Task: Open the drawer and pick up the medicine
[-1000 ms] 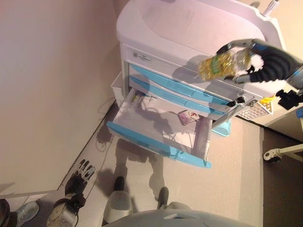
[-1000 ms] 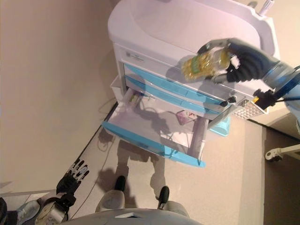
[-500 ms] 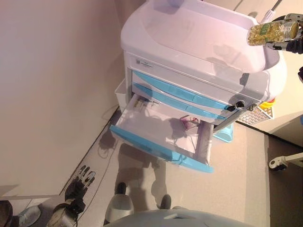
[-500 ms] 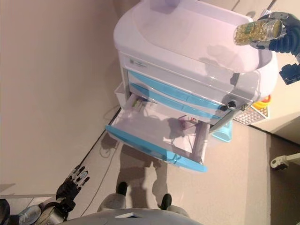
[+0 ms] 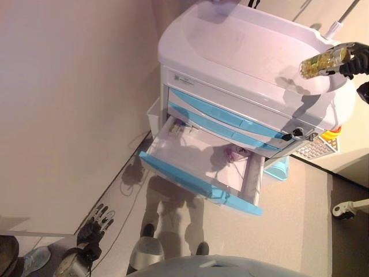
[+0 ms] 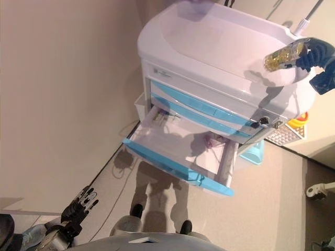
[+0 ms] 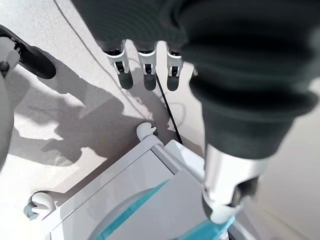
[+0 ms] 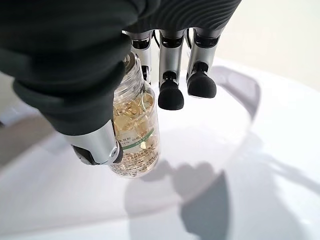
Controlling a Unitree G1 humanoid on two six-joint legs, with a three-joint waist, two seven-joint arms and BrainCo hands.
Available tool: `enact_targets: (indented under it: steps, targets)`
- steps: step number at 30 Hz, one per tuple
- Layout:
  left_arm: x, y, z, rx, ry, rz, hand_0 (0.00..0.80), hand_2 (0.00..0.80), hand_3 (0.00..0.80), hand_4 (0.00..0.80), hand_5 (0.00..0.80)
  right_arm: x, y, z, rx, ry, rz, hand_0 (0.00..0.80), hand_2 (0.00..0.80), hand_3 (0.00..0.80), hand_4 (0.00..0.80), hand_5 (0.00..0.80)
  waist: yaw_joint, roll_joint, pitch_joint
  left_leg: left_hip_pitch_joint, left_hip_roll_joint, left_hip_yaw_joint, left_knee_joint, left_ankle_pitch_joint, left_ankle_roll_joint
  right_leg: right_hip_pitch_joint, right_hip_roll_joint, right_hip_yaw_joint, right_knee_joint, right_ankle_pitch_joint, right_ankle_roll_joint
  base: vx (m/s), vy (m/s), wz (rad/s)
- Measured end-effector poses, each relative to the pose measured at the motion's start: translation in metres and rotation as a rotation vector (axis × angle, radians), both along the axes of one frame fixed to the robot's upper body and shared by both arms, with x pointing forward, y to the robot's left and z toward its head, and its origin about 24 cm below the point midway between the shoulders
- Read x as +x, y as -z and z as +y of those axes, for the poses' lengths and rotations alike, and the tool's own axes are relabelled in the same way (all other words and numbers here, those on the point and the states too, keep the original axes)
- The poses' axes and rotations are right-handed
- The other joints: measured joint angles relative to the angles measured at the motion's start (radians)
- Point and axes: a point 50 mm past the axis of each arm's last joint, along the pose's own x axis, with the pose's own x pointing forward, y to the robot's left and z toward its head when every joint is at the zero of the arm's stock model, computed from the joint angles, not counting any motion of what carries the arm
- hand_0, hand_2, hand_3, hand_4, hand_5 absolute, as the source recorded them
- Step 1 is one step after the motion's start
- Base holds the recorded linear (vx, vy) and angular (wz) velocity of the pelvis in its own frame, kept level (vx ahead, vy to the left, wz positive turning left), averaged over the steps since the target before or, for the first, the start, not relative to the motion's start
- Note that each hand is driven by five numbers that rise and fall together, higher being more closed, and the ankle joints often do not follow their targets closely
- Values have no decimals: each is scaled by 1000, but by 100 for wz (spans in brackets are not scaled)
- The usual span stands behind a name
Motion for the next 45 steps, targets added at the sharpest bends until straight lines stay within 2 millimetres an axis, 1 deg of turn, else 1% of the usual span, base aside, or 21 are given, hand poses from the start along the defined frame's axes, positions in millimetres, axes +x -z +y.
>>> enact_targets:
  steps: [5, 8, 10, 12, 16, 19, 22, 29, 33, 38, 45]
  targets:
    - [3, -5, 5, 14, 14, 7, 0, 0, 0, 0, 0, 4, 6, 0, -92, -18, 147, 800, 800, 800, 800, 800, 28, -5, 3, 0, -1, -9, 0, 3, 0, 5, 0, -9, 0, 0, 0, 39, -12, 6]
    - [5, -6, 5, 14, 18, 5, 0, 0, 0, 0, 0, 5, 7, 0, -123, -35, 186, 800, 800, 800, 800, 800, 43, -11, 2, 1, -2, -20, -8, 10, 0, 7, 0, -24, 0, 0, 0, 45, -15, 9]
    - [4, -6, 5, 23, 28, 12, 0, 0, 0, 0, 0, 6, 8, -2, -137, -28, 214, 800, 800, 800, 800, 800, 54, -18, 5, 7, -1, -21, -14, 13, 0, 11, 0, -26, 0, 0, 0, 45, -16, 4]
    - [5, -6, 7, 39, 50, 29, 0, 0, 0, 0, 0, 5, 12, -10, -155, -9, 251, 800, 800, 800, 800, 800, 74, -25, 9, 13, -2, -25, -14, 13, 0, 21, 0, -30, -1, -1, 1, 43, -19, 6]
    - [4, -10, 15, 61, 61, 51, 0, 0, 0, 0, 0, 6, 21, -17, -174, 21, 293, 800, 800, 800, 800, 800, 93, -43, 8, 13, -3, -32, -14, 14, -2, 23, -1, -36, -5, -5, 6, 21, -19, 5]
    - [4, -12, 18, 72, 65, 55, 0, 0, 0, 0, 0, 5, 24, -22, -190, 38, 319, 800, 800, 800, 800, 800, 107, -46, 7, 11, -4, -37, -14, 14, -7, 24, -1, -41, -5, -5, 7, 18, -29, 4]
    - [4, -13, 22, 84, 69, 57, 0, 0, 0, 0, 0, 3, 25, -27, -206, 59, 338, 800, 800, 800, 800, 800, 113, -47, 7, 10, -4, -47, -14, 16, -9, 28, -1, -51, -5, -5, 7, 24, -37, 9]
    - [4, -14, 22, 86, 70, 59, 0, 0, 0, 0, 0, 0, 29, -35, -239, 98, 370, 800, 800, 800, 800, 800, 130, -51, 6, 10, -5, -53, -13, 17, -9, 31, -1, -56, -5, -5, 7, 35, -16, 3]
    - [3, -14, 23, 88, 70, 60, 0, 0, 0, 0, 0, -2, 31, -42, -224, 139, 373, 800, 800, 800, 800, 800, 135, -51, 6, 10, -5, -56, -13, 17, -9, 33, -1, -58, -5, -5, 7, 25, -16, 2]
    - [2, -15, 25, 96, 72, 65, 0, 0, 0, 0, 0, -2, 39, -49, -205, 206, 364, 800, 800, 800, 800, 800, 134, -50, 7, 12, -6, -58, -12, 17, -9, 37, 0, -59, -5, -5, 6, 34, -19, 1]
    - [-1, -18, 31, 119, 76, 77, 0, 0, 0, 0, 0, -2, 39, -52, -312, 260, 342, 800, 800, 800, 800, 800, 135, -48, 10, 10, -7, -62, -13, 17, -9, 37, 0, -64, -5, -6, 7, 39, -31, 2]
